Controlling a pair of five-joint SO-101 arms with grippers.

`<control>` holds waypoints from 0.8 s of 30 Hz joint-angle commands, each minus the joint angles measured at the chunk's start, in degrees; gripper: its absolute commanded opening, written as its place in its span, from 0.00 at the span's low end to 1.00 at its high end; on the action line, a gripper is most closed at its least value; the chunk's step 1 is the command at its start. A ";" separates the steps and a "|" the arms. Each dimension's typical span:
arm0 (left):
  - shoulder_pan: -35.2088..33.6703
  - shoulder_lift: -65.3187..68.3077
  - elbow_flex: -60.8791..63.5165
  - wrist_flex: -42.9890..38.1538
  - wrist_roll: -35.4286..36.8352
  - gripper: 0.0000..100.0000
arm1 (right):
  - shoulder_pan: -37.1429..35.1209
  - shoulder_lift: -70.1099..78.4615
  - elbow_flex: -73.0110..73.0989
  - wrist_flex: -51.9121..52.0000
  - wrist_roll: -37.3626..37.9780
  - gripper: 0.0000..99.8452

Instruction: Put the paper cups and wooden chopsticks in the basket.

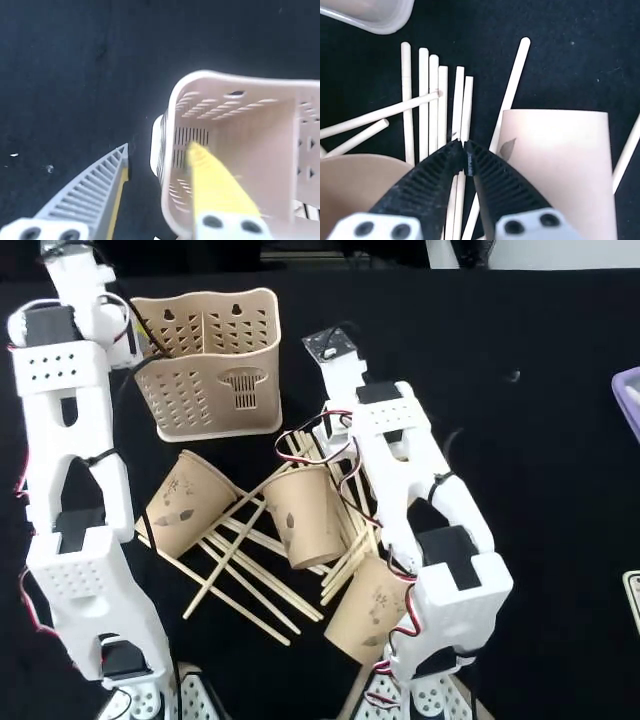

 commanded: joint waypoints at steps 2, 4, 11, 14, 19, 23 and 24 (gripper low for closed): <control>0.66 -3.87 -9.98 6.33 0.62 0.28 | 0.09 -6.11 -0.13 -0.09 0.00 0.01; 0.48 -4.22 -12.26 9.05 0.53 0.26 | 0.09 -9.27 -0.13 1.85 0.00 0.01; -0.57 -4.40 -17.01 16.44 0.53 0.25 | 0.18 -24.13 0.22 8.88 0.09 0.01; -1.54 -6.33 -13.32 16.44 0.53 0.25 | 0.18 -30.73 3.47 9.41 0.44 0.02; -2.59 -19.08 3.56 16.44 0.09 0.25 | 2.55 -43.30 12.35 9.23 4.31 0.02; -2.42 -33.76 22.46 14.51 0.00 0.25 | 5.80 -52.09 20.00 9.14 11.16 0.08; -2.42 -37.27 28.18 12.57 0.00 0.25 | 6.86 -53.76 21.67 9.05 13.54 0.11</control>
